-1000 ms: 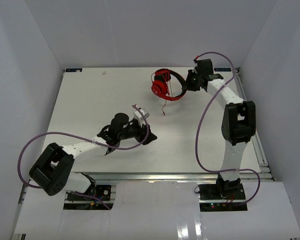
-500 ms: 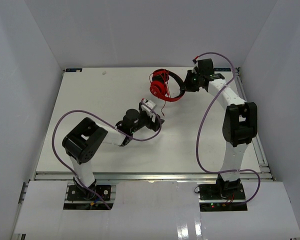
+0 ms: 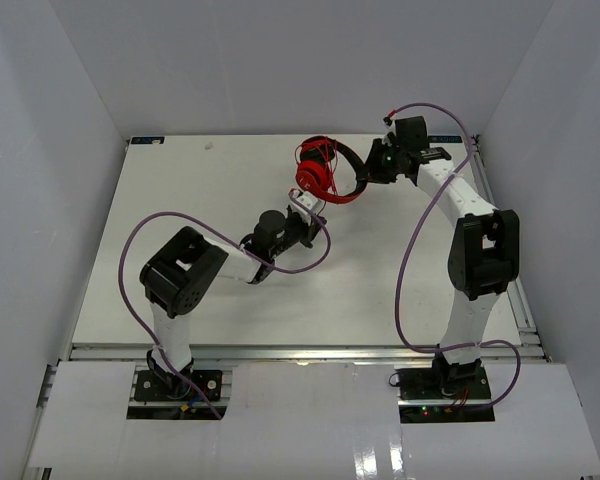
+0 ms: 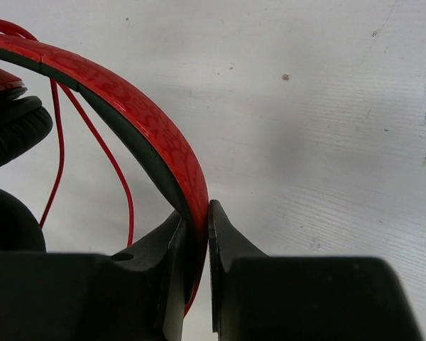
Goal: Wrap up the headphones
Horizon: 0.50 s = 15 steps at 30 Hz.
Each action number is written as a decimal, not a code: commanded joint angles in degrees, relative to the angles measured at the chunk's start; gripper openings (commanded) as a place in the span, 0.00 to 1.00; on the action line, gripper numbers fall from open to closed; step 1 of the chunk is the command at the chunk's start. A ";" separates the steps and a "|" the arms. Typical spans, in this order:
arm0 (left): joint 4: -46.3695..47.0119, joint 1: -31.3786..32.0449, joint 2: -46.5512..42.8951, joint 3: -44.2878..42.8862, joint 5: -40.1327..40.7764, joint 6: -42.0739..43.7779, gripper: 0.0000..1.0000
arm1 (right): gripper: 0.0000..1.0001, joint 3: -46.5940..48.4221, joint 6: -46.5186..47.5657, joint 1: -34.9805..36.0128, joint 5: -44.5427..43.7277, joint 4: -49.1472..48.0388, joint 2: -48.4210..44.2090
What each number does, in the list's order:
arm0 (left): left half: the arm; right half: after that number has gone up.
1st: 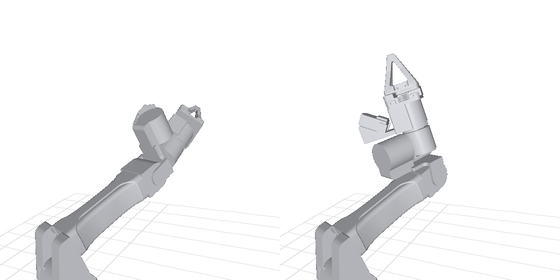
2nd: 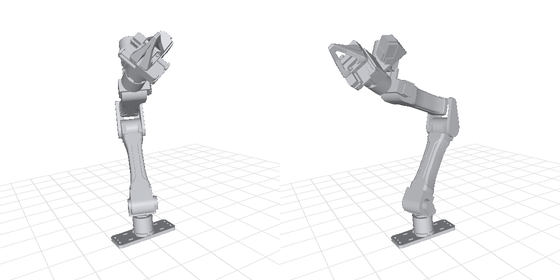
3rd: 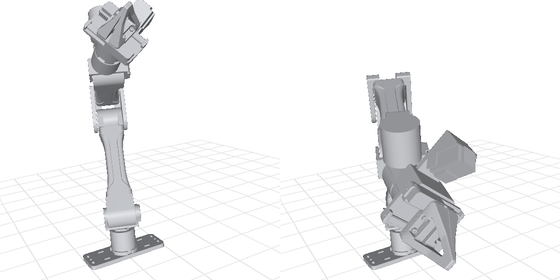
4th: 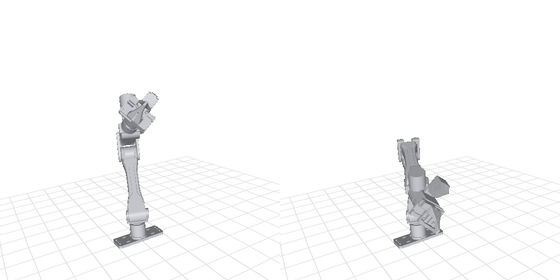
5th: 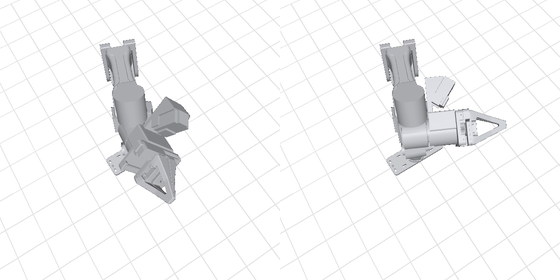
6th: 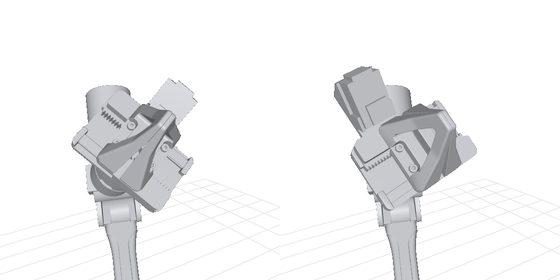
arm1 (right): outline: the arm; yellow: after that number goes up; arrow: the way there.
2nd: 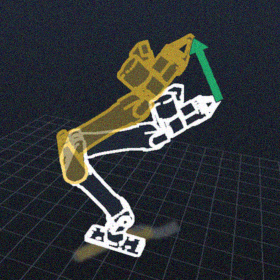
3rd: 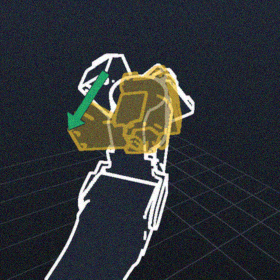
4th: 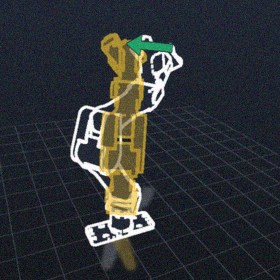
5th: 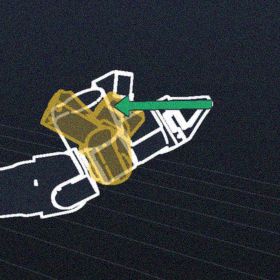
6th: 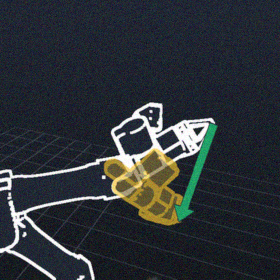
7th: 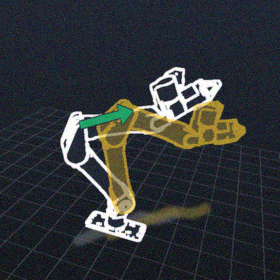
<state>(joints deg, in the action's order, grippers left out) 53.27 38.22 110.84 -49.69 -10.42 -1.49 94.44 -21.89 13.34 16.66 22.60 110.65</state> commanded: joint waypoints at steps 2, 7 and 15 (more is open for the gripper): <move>2.32 -0.60 -0.83 0.68 -0.03 1.00 0.00 | 0.08 -0.43 -0.31 0.38 2.64 -2.04 -4.61; 3.33 -2.81 -0.88 3.59 -0.65 3.55 0.00 | 0.08 -1.29 6.08 0.33 4.79 -0.63 -5.40; -3.72 -5.76 0.84 1.69 -0.69 13.05 0.00 | 0.08 -2.12 14.74 0.37 2.45 2.08 -2.42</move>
<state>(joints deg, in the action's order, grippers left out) 53.48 33.57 111.28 -46.59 -11.09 4.88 91.98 -11.94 13.67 17.62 24.67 109.12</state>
